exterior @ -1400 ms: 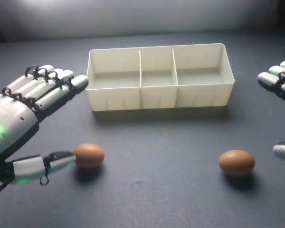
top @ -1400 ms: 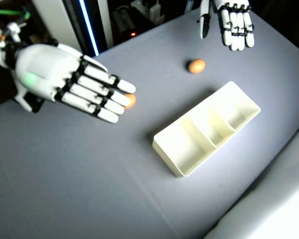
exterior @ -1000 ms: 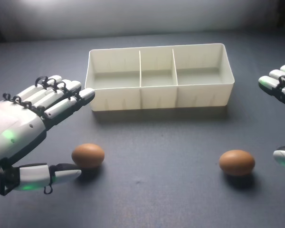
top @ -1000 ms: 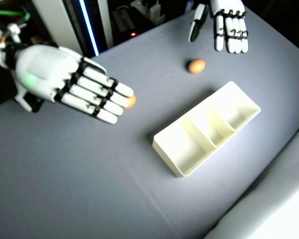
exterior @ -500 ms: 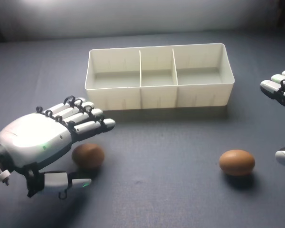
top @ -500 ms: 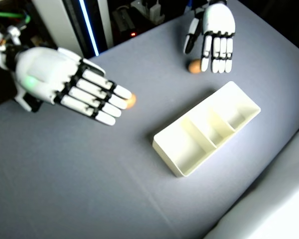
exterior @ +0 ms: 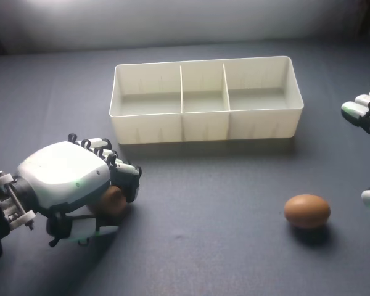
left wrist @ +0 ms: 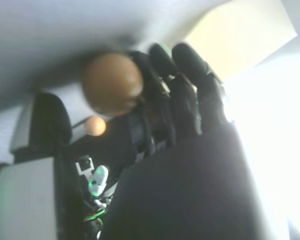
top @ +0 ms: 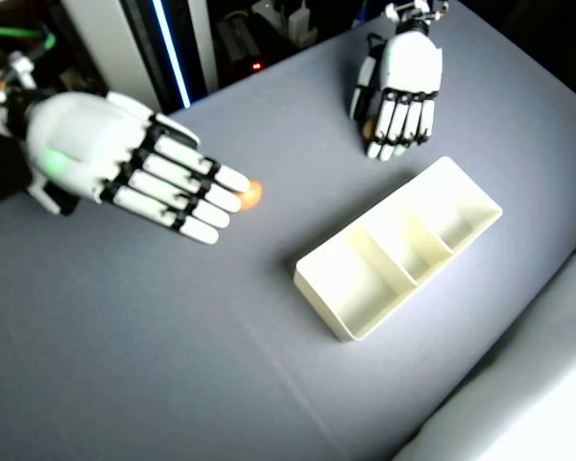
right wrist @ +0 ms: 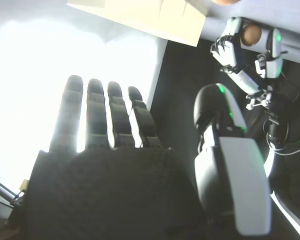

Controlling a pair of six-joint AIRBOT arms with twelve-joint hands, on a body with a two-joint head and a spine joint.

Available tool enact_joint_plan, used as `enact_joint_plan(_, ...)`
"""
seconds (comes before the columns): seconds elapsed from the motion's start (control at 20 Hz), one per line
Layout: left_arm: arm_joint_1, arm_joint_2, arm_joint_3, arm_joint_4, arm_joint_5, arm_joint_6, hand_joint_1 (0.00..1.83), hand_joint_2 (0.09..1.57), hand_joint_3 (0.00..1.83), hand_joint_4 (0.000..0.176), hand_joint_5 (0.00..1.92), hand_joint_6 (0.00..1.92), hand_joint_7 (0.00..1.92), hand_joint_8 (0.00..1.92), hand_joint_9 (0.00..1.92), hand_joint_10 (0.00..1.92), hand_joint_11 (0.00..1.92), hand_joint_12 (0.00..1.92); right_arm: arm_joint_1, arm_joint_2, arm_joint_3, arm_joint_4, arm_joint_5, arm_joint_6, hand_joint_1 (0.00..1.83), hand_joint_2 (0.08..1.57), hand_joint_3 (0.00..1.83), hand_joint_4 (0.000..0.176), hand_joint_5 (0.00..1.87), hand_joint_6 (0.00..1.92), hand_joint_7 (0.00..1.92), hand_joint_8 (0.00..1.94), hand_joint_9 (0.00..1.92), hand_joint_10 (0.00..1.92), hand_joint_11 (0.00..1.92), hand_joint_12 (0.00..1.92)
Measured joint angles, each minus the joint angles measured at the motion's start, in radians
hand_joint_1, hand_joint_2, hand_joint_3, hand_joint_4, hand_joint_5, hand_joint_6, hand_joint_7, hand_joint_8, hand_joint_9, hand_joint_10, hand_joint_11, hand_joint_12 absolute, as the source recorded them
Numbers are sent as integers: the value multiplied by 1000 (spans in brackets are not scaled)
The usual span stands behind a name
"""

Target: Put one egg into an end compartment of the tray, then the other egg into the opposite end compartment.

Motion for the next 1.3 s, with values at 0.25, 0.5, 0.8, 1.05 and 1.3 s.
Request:
enact_joint_plan(0.25, -13, 51, -62, 43, -7, 42, 1213, 1214, 2, 0, 793, 1093, 828, 1509, 640, 1676, 182, 1921, -7, 1, 0, 3, 16, 19, 219, 1364, 31, 0, 0, 0, 0, 0, 0, 0, 0, 0)
enact_joint_plan(0.5, -86, 90, -71, 30, -113, 61, 1230, 1185, 0, 0, 863, 998, 875, 1437, 726, 1739, 351, 1921, -7, 1, 0, -1, 22, 25, 255, 1363, 19, 0, 0, 0, 0, 0, 0, 0, 0, 0)
enact_joint_plan(0.8, -263, 46, 8, 36, -42, 98, 1134, 1174, 0, 0, 876, 1164, 1103, 1901, 1375, 1921, 1511, 1921, -7, 1, 0, -2, 37, 29, 244, 1380, 17, 0, 0, 0, 0, 0, 0, 0, 0, 0)
enact_joint_plan(1.05, -434, -49, 150, -2, 163, 137, 1149, 1301, 36, 0, 622, 1340, 663, 1780, 845, 1921, 1057, 1921, -7, 1, 0, -3, 42, 34, 204, 1380, 10, 0, 0, 0, 0, 0, 0, 0, 0, 0)
enact_joint_plan(1.3, -496, -182, 299, -154, 364, 253, 678, 1252, 0, 0, 95, 845, 373, 690, 307, 1010, 74, 1741, -7, -2, 0, 0, 44, 36, 258, 1370, 2, 0, 0, 0, 0, 0, 0, 0, 0, 0)
